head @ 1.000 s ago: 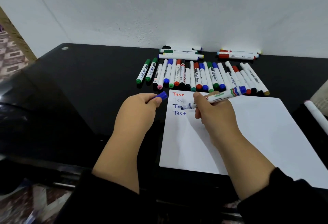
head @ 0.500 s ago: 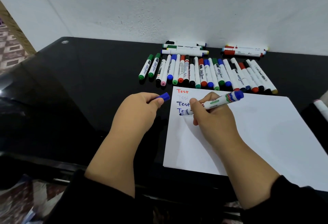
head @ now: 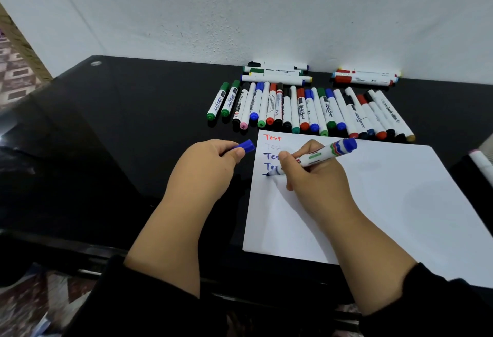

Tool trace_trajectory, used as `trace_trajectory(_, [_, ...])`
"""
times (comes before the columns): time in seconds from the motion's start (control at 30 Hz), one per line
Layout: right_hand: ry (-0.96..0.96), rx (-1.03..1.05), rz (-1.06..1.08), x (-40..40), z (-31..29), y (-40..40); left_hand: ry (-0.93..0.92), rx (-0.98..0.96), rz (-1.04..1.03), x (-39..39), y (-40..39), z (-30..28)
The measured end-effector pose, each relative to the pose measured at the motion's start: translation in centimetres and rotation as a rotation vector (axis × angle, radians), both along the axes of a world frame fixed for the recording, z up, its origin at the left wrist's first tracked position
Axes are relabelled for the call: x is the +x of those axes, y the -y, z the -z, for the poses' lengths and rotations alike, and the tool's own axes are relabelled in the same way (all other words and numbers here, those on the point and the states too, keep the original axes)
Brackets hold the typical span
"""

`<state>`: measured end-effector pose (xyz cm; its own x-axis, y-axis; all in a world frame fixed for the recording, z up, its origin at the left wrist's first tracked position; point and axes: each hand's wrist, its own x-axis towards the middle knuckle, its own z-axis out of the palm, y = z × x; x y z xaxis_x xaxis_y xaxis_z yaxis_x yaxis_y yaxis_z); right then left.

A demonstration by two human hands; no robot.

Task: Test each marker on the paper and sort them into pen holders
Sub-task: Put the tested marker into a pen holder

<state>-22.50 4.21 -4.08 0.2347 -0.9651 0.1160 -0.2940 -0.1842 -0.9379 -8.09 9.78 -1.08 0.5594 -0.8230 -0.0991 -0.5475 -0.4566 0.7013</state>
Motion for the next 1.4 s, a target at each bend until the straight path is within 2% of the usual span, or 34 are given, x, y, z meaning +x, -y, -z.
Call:
trace_trajectory(0.67, [-0.016,-0.003,0.033,-0.25,-0.14,-0.16,0.011,-0.001,0.02,-0.08,-0.13,-0.09])
trace_trajectory(1.4, [0.0,-0.015,0.181,-0.52,-0.53,-0.01,-0.003,0.003,0.037,-0.02,-0.27,-0.09])
